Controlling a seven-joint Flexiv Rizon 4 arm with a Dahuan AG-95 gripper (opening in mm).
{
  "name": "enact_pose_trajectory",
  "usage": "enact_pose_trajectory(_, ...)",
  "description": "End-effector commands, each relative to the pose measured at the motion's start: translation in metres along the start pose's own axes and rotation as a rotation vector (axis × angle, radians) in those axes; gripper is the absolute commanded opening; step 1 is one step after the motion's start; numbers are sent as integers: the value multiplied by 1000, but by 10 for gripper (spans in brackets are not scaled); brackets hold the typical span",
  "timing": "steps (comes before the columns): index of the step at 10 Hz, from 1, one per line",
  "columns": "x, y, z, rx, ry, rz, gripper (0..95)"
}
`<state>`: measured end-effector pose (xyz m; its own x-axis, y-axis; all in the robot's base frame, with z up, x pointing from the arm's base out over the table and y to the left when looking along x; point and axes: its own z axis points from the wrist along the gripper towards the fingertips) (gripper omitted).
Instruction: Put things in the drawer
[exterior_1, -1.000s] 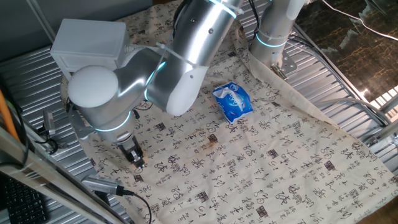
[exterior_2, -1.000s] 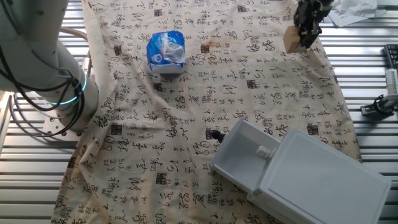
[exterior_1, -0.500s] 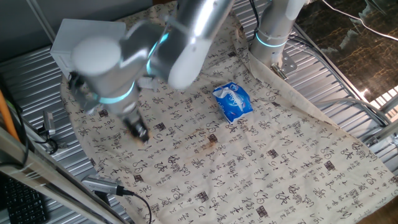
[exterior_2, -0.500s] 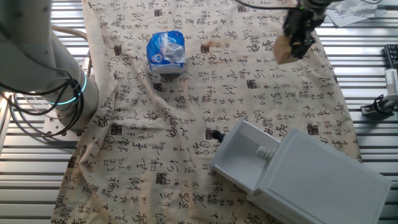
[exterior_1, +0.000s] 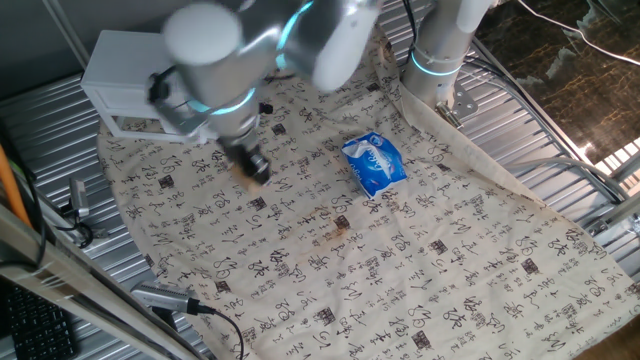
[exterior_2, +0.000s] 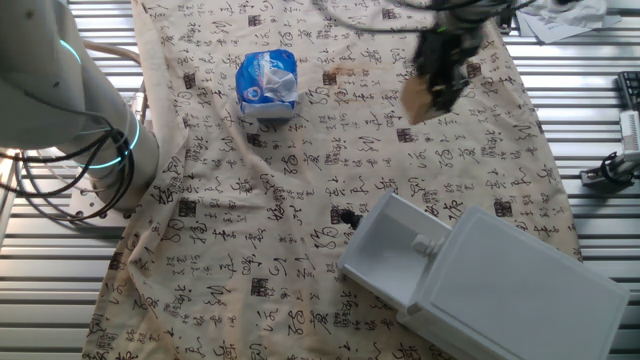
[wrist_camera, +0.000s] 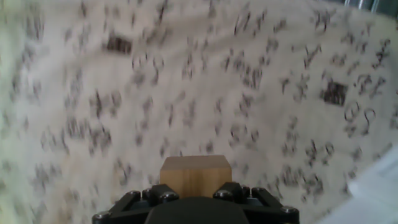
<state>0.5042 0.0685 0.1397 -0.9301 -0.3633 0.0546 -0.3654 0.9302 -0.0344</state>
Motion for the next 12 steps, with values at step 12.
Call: enact_pose_trajectory(12,26,-3,3,-5,-75,-100,0)
